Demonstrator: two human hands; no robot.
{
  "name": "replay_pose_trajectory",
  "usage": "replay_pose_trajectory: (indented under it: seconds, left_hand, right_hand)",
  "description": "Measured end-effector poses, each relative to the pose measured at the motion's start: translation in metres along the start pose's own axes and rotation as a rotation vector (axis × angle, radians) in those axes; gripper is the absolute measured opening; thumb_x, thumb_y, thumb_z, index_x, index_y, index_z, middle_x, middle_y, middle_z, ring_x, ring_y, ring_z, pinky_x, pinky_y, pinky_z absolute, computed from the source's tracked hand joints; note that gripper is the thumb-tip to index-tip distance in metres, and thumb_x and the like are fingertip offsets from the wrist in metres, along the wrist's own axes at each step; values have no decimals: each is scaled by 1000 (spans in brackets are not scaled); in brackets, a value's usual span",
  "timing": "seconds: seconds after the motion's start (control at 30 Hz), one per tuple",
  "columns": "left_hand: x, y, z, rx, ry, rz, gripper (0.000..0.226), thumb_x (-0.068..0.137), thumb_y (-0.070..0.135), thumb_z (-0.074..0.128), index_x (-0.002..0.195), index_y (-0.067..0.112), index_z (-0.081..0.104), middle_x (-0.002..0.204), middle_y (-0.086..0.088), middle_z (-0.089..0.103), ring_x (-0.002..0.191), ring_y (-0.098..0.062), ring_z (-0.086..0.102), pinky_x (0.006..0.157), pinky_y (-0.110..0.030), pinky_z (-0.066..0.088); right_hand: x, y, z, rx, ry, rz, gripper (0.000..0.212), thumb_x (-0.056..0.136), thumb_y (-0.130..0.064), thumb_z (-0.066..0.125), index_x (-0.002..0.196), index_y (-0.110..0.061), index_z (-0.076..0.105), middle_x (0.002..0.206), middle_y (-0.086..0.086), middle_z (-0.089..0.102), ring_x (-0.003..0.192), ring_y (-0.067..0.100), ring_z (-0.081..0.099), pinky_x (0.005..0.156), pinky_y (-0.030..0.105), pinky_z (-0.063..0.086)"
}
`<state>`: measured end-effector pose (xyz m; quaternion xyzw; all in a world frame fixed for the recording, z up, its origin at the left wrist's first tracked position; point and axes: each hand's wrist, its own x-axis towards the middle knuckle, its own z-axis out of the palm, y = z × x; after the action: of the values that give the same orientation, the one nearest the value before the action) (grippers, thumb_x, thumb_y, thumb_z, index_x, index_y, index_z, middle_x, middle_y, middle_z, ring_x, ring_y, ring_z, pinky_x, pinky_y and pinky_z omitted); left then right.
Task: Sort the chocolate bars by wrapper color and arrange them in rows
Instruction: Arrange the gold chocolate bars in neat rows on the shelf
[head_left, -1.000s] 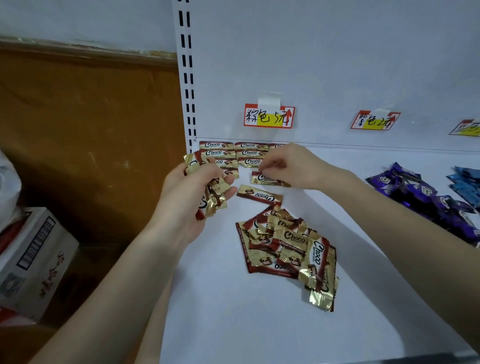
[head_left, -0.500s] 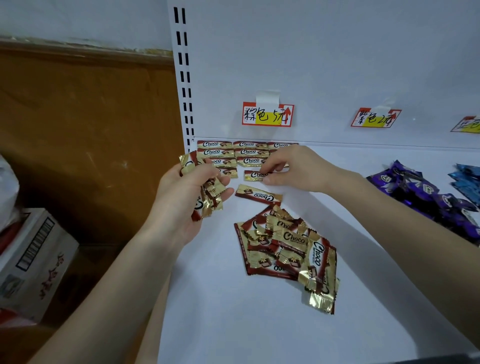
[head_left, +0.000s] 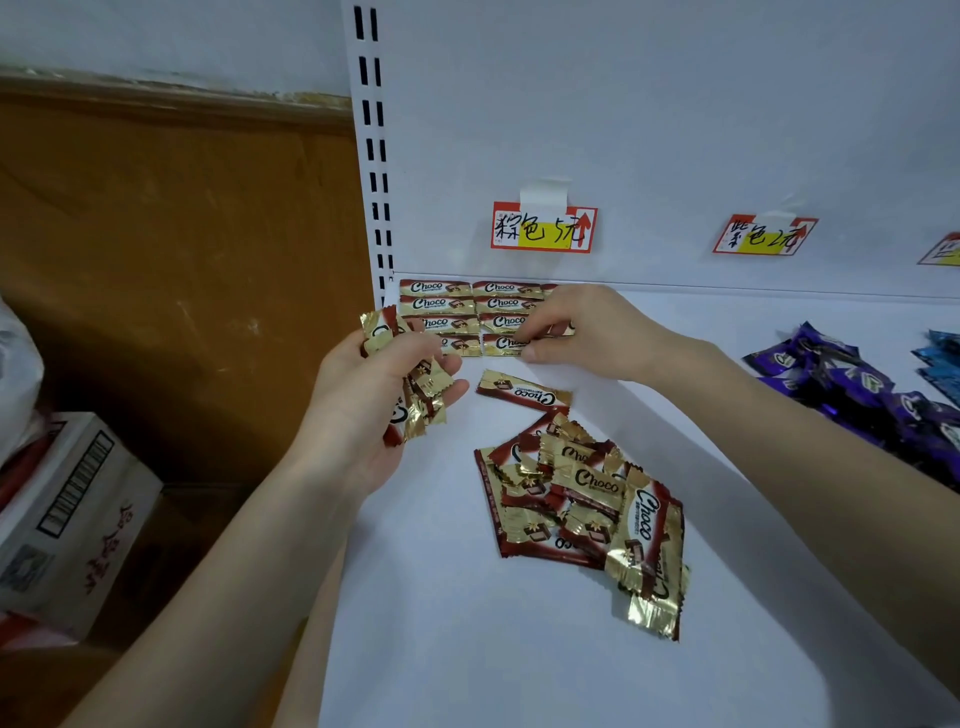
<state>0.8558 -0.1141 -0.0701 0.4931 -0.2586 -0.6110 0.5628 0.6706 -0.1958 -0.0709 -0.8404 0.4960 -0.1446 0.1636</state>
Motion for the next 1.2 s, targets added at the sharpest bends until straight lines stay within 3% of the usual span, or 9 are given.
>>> replay_pose_trajectory:
  seconds: [0.33,0.53,0.67,0.8,0.9,0.97,1.03,1.1,1.2]
  left_hand:
    - [1,-1,-2,-14,-22,16,17,83,2,64,96,14,61,80,-7,74,75,-17,72,58,-27,58]
    - [2,-2,-3,31,-65,32,6,87,6,62,91,10,63,91,-7,74,81,-17,72,62,-30,59]
    - [0,1,1,-7,-117,16,10,86,7,63,95,11,65,90,-9,74,74,-18,72,59,-30,59]
    - [-3,5,10,-53,-140,34,13,81,3,65,93,10,66,81,-7,74,65,-20,70,55,-30,58]
    - [-6,4,14,-11,-162,62,12,80,3,66,88,13,67,75,-5,73,64,-17,70,58,-30,56]
    - [-7,3,14,-1,-139,69,10,81,5,66,86,13,67,81,-6,74,71,-19,71,69,-34,56]
    - [-6,3,11,-15,-120,52,7,84,5,63,89,10,65,87,-9,74,80,-22,72,74,-38,58]
    - [-8,4,10,-28,-164,-9,7,87,9,60,94,9,63,90,-11,74,82,-24,72,69,-38,59]
    - [-13,4,13,-49,-257,-95,11,91,14,57,98,8,61,84,-14,73,72,-21,72,55,-31,58]
  right_hand:
    - [-2,-2,2,32,18,-17,21,84,-12,65,104,-10,70,80,-18,50,73,-10,46,67,-4,32]
    - [-3,-6,1,64,31,-5,21,83,-12,66,103,-9,70,79,-19,52,73,-8,48,65,-3,33]
    - [-10,-25,-8,265,168,19,14,86,-17,63,93,-8,70,78,-13,60,70,-3,54,69,7,41]
    - [-23,-53,-14,541,140,8,9,87,-19,61,82,-14,67,77,-8,63,72,0,59,71,19,50]
    - [-28,-59,-13,574,136,-9,8,85,-15,64,78,-19,65,68,-12,62,66,0,58,64,15,48]
    - [-30,-56,-18,586,174,21,14,86,-11,62,74,-18,63,58,-14,60,56,-3,55,56,11,43]
    - [-33,-52,-24,662,206,70,14,88,-8,59,76,-15,61,62,-7,62,53,0,58,54,12,46]
    - [-36,-50,-29,770,210,83,14,90,-6,55,79,-13,59,70,2,63,57,3,62,60,15,52]
    - [-41,-48,-32,810,151,49,12,90,-6,53,83,-13,57,76,-1,64,68,6,66,73,20,55]
